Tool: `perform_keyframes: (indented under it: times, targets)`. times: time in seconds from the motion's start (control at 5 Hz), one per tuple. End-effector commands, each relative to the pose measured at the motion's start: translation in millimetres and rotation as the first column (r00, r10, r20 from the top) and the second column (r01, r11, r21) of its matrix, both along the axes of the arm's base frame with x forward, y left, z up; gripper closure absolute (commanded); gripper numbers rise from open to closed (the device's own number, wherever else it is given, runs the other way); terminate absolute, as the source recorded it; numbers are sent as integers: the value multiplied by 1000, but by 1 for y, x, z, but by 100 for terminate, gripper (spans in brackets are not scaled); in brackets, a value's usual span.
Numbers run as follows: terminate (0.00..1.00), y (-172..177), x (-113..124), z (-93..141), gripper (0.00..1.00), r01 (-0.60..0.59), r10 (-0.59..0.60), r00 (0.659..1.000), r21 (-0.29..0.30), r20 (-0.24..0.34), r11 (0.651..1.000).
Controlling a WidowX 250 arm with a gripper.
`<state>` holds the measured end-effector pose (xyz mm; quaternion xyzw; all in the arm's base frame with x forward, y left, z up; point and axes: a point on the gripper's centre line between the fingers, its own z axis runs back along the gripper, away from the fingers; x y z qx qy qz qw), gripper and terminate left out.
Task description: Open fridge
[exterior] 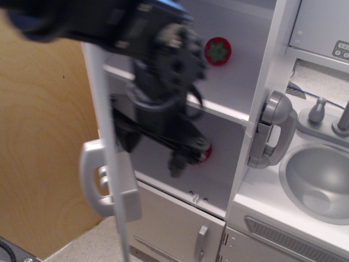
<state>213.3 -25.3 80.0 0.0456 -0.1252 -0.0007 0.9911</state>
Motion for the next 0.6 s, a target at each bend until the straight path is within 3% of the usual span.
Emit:
perform_keyframes:
  times: [0.0,0.2,0.4]
  targets:
    - [0,53,-13,15,0,-35,32,998,48,56,998]
    - [0,68,-9,19,0,-142,141,990,85,18,986]
    - [100,78,1,23,0,-206,209,978,97,-14,974]
